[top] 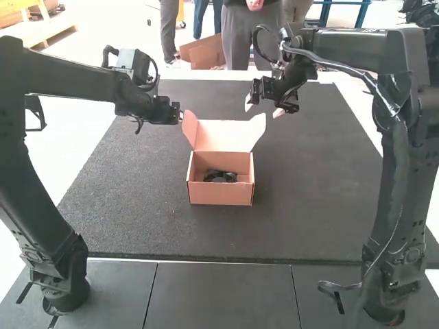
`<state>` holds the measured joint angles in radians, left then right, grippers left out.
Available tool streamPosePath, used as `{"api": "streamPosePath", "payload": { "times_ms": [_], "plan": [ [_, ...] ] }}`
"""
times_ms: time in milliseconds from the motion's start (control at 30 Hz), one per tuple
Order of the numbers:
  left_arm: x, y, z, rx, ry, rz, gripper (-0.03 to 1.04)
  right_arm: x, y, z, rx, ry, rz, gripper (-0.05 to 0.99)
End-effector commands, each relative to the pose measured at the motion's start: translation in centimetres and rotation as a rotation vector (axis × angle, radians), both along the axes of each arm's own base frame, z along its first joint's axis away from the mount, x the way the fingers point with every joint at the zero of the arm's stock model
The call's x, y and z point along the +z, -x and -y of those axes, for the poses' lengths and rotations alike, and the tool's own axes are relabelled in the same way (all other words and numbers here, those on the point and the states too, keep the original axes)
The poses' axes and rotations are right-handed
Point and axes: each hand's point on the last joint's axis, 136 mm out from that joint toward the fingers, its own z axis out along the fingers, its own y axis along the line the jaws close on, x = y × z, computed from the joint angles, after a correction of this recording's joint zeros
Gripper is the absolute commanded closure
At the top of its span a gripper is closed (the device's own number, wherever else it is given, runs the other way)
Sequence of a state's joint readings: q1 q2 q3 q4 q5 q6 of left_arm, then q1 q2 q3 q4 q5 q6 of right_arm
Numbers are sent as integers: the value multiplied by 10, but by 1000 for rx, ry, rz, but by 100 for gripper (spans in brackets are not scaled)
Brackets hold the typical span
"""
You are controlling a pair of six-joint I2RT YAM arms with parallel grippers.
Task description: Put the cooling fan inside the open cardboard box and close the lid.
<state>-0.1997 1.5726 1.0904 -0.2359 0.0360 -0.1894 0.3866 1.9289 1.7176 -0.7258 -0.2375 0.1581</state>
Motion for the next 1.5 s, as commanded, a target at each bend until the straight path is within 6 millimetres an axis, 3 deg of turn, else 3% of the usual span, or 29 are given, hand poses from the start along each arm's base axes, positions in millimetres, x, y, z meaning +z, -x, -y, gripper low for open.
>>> {"api": "streamPosePath", "payload": {
  "times_ms": [0,233,433,700,867,967,1167,1467],
  "plan": [
    [14,-4,19,-45,40,25,4,16,-7,-2,-1,-55,10,3],
    [11,-2,31,-62,69,12,4,13,-11,4,-8,-69,-15,7],
    [12,-2,32,-57,76,14,4,6,-14,8,-24,-85,-39,26],
    [13,-3,31,-53,79,18,4,-5,-12,6,-8,-80,-73,27],
    [13,-3,31,-48,85,17,4,-7,-13,6,-1,-76,-72,39],
    [13,-3,31,-48,85,17,4,-6,-12,4,6,-72,-68,40],
    [13,-3,31,-48,85,17,4,-6,-13,4,5,-68,-63,66],
    [13,-3,32,-50,85,18,4,-6,-14,5,2,-59,-58,82]
  ]
}}
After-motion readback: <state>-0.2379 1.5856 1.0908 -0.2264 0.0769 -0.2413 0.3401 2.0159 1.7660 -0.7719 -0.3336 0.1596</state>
